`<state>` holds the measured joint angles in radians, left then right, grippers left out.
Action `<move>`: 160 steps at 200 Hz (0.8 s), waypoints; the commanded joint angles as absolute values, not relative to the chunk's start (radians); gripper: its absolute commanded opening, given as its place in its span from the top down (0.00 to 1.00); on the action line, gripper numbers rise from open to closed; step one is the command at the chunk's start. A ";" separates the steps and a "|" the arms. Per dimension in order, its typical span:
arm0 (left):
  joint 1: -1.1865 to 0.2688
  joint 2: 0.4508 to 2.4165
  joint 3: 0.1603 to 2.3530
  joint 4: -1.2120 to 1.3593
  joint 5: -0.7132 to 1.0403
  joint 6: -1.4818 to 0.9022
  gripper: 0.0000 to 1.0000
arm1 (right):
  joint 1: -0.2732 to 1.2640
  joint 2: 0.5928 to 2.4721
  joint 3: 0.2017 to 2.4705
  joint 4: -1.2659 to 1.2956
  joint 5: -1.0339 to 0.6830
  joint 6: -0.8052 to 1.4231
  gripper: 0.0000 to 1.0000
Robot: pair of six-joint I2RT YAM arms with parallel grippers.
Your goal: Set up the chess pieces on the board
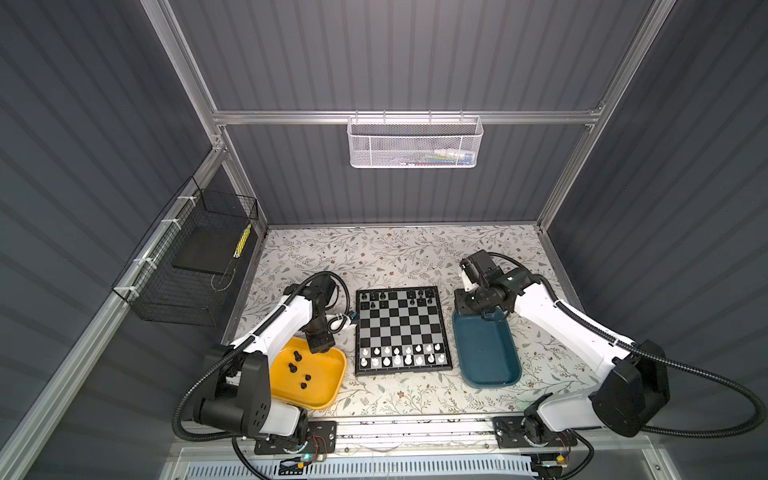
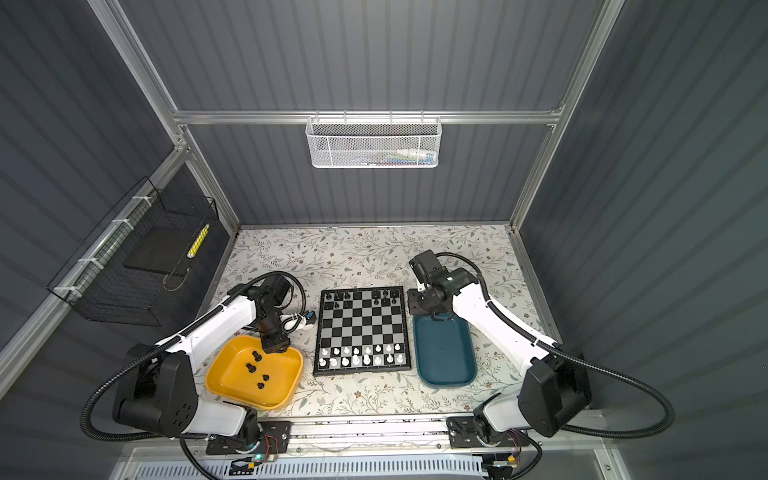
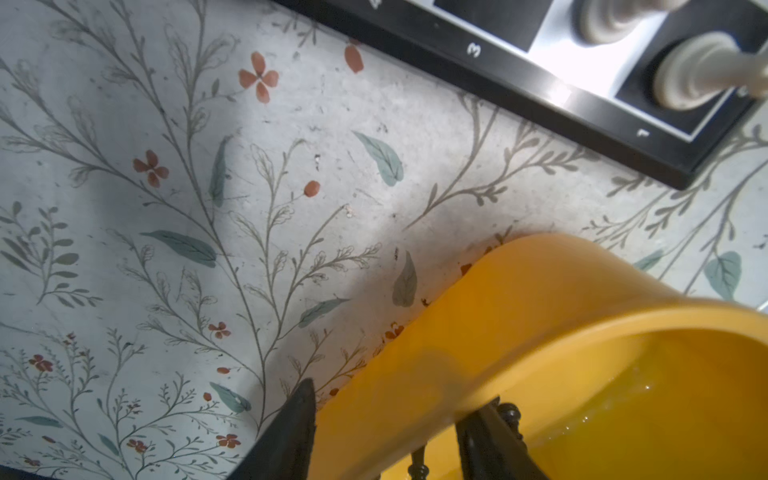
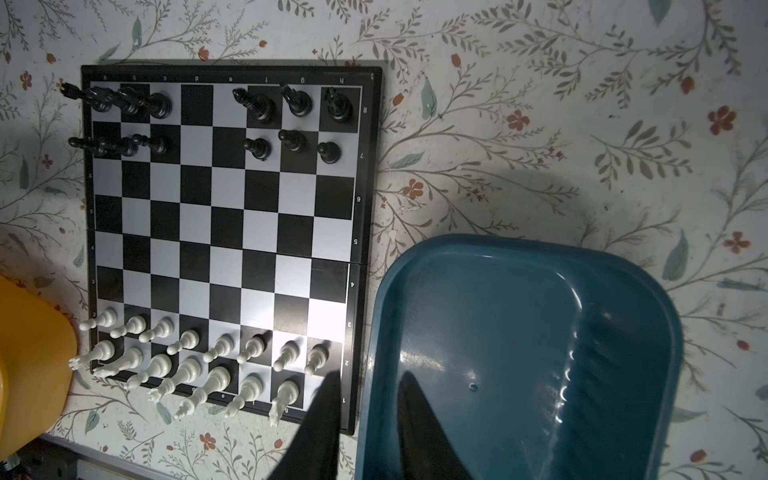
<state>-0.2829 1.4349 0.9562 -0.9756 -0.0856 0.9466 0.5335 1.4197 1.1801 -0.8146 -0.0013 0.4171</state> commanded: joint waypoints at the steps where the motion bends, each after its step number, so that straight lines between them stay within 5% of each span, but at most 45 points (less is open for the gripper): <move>1: -0.288 1.413 0.945 -0.972 -0.060 0.938 0.48 | 0.527 1.433 1.165 -0.810 -0.011 0.404 0.73; 160: -0.288 1.419 0.927 -0.957 -0.085 0.934 0.78 | 0.515 1.442 1.146 -0.789 -0.012 0.390 0.73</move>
